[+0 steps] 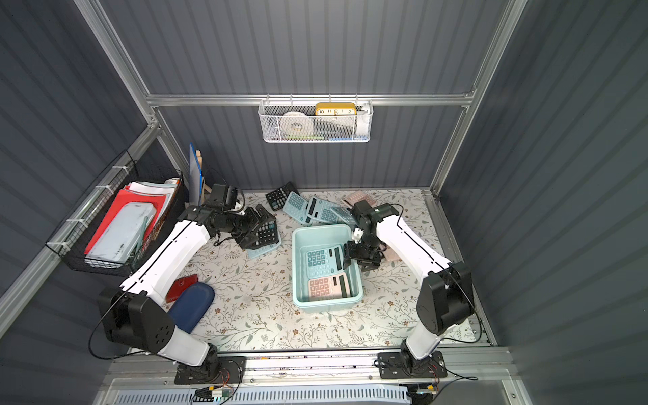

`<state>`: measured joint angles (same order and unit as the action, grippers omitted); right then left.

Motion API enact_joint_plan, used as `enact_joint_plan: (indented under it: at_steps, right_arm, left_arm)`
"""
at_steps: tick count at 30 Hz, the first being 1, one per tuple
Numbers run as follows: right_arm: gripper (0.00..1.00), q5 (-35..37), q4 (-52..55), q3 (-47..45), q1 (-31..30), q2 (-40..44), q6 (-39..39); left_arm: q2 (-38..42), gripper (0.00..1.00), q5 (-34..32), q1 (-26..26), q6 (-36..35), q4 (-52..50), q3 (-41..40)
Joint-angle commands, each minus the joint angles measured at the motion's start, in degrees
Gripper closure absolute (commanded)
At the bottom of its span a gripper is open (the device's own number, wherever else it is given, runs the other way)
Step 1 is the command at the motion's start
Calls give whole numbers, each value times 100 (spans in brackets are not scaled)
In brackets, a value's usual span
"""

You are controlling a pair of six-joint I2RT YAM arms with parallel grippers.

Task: Put the calculator in the storage box
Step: Adjust the storage box at the center of the board.

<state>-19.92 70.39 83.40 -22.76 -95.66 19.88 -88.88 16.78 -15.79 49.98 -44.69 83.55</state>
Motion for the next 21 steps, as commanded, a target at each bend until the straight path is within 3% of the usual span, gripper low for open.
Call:
enact_joint_plan:
  at_steps: [1, 7, 15, 21]
  right_arm:
    - [31, -707, -296, -53, -26, -72, -10]
    - [31, -909, -396, 55, -45, -78, 150]
    - [33, 774, 499, 797, -146, 130, 61]
    - [45, 813, 287, 1079, -874, -49, -339]
  left_arm:
    - [-43, 1, 219, -37, -129, -31, -141]
    - [-59, 1, 221, -30, -133, -38, -130]
    - [-102, 1, 104, -37, -228, -325, -8]
    - [-154, 1, -11, -31, -420, -543, 16]
